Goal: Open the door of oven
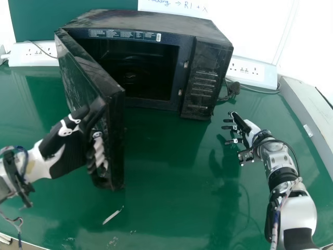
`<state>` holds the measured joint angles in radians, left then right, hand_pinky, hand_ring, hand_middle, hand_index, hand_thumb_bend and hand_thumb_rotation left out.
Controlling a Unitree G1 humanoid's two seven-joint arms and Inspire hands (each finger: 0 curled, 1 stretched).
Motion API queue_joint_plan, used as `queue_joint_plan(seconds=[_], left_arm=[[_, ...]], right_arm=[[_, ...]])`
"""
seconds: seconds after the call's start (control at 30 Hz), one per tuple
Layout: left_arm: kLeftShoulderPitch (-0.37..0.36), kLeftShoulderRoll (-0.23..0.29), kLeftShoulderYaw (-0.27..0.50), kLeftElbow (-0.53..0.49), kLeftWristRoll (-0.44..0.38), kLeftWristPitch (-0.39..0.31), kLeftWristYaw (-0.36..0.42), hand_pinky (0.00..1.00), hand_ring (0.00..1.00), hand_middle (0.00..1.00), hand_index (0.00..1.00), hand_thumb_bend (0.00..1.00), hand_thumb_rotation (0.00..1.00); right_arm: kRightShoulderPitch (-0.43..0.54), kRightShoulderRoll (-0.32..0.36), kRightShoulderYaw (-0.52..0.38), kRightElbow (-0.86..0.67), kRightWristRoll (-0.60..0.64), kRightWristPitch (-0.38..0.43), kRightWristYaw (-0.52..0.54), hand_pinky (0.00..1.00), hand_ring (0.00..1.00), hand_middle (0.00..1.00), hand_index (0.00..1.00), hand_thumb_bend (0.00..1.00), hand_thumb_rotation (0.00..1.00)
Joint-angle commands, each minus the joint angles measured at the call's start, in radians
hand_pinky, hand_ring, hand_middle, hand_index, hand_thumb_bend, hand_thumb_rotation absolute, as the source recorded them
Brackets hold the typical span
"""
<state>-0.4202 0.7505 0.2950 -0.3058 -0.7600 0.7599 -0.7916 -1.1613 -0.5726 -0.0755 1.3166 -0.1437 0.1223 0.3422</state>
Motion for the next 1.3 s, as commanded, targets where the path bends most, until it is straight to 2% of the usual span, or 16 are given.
queue_joint_plan(seconds=[0.0,0.07,0.1,0.17,0.27,0.37,0.53,0.57,0.67,0.7,0.77,0.97,1.0,1.13,1.27], left_arm=[[-0.061,0.023,0.063,0.01,-0.045,0.005,0.012,0.0,0.0,0.05,0.1,0.87,0.88],[-0.06,0.038,0.08,0.009,-0.065,0.022,0.006,0.0,0.0,0.04,0.09,0.89,0.85],[-0.06,0.052,0.08,0.015,-0.061,0.01,-0.021,0.0,0.0,0.04,0.09,0.91,0.83],[-0.057,0.076,0.082,0.019,-0.046,-0.014,-0.058,0.0,0.0,0.06,0.09,0.91,0.89],[-0.054,0.075,0.097,0.028,-0.041,-0.047,-0.082,0.0,0.01,0.07,0.11,0.84,0.95],[-0.051,0.081,0.11,0.025,-0.049,-0.038,-0.083,0.0,0.01,0.07,0.11,0.84,0.95],[-0.041,0.092,0.15,0.037,-0.058,-0.06,-0.124,0.0,0.02,0.07,0.1,0.84,0.92],[-0.036,0.099,0.16,0.038,-0.052,-0.069,-0.134,0.0,0.02,0.07,0.11,0.84,0.9],[-0.031,0.09,0.192,0.044,-0.009,-0.167,-0.171,0.0,0.02,0.07,0.11,0.8,0.9],[-0.04,0.093,0.201,0.064,-0.019,-0.165,-0.191,0.0,0.02,0.06,0.11,0.77,0.89],[-0.062,0.118,0.209,0.114,-0.04,-0.14,-0.235,0.0,0.02,0.07,0.15,0.78,0.83],[-0.127,0.164,0.198,0.289,0.004,-0.223,-0.373,0.0,0.03,0.07,0.13,0.74,0.86],[-0.135,0.167,0.196,0.32,0.014,-0.234,-0.387,0.0,0.03,0.07,0.12,0.76,0.87],[-0.165,0.19,0.207,0.416,0.019,-0.207,-0.412,0.0,0.03,0.08,0.16,0.83,0.85],[-0.186,0.215,0.232,0.485,0.028,-0.23,-0.431,0.0,0.03,0.08,0.17,0.81,0.84]], right_arm=[[0.049,0.018,0.004,0.033,-0.007,0.037,0.019,0.62,0.7,0.75,0.83,0.57,0.55],[0.047,0.018,0.004,0.033,-0.007,0.041,0.016,0.63,0.71,0.76,0.83,0.57,0.54],[0.046,0.017,0.003,0.033,-0.006,0.043,0.018,0.64,0.72,0.77,0.84,0.57,0.54],[0.045,0.017,-0.004,0.033,0.001,0.048,0.018,0.63,0.73,0.77,0.86,0.57,0.52],[0.045,0.016,-0.003,0.032,-0.002,0.049,0.021,0.64,0.72,0.77,0.84,0.56,0.51],[0.046,0.014,0.002,0.031,-0.007,0.045,0.022,0.68,0.74,0.77,0.84,0.55,0.53],[0.046,0.01,0.001,0.03,-0.006,0.044,0.027,0.68,0.74,0.76,0.83,0.53,0.55],[0.046,0.01,0.001,0.03,-0.006,0.045,0.026,0.67,0.74,0.76,0.83,0.54,0.55],[0.048,0.007,0.0,0.03,-0.005,0.041,0.022,0.66,0.73,0.76,0.84,0.55,0.54],[0.048,0.007,-0.002,0.03,-0.004,0.043,0.021,0.65,0.73,0.76,0.84,0.55,0.54],[0.047,0.007,-0.003,0.031,-0.003,0.046,0.021,0.66,0.72,0.75,0.83,0.55,0.53],[0.052,0.001,0.009,0.029,-0.013,0.029,0.044,0.65,0.74,0.77,0.86,0.56,0.54],[0.053,0.001,0.01,0.029,-0.014,0.029,0.042,0.64,0.73,0.77,0.86,0.56,0.55],[0.054,0.003,0.006,0.029,-0.009,0.031,0.025,0.6,0.71,0.76,0.85,0.57,0.52],[0.051,0.0,0.006,0.029,-0.008,0.035,0.034,0.64,0.72,0.76,0.85,0.59,0.53]])
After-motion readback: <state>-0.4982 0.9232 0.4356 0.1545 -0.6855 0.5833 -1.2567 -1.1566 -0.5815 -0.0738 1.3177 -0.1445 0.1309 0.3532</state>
